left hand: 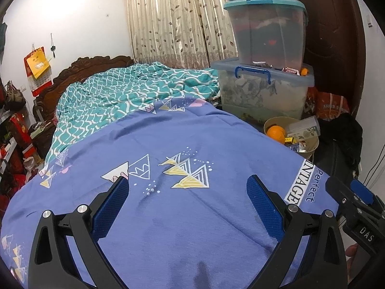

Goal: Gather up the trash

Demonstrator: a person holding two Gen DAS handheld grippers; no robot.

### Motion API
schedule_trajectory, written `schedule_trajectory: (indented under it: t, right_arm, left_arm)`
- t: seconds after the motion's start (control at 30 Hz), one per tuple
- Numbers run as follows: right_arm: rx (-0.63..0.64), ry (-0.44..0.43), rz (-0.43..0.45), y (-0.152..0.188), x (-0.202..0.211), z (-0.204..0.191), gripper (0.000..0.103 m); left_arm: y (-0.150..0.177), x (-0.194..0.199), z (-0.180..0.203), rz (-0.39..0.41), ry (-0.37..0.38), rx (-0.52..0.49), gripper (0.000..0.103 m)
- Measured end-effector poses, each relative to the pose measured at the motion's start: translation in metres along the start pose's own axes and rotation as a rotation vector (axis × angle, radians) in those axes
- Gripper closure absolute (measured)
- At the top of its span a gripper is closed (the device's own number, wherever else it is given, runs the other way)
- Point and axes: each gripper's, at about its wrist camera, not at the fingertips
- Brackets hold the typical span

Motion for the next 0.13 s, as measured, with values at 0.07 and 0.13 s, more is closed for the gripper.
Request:
schedule_trajectory:
  t: [0.07, 0.13]
  right_arm:
    - [0.001, 0.000, 0.001, 0.0017, -0.0002, -0.0011, 0.003]
    - [0.002, -0.001, -0.002, 0.0024, -0.0003, -0.0014, 0.003]
  left_arm:
    - [0.0000, -0.0001, -0.0004, 0.001, -0.002, 0.001, 0.008]
    - [-0.0002, -0.0005, -0.0005, 0.000, -0.001, 0.003, 0.008]
Point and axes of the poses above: each gripper's, at about its wrist camera, not at the fingertips, and x roughly against the way its jaws point, z to its right, y to its underside, and after that the axes turned 13 degrees about y, right-handed
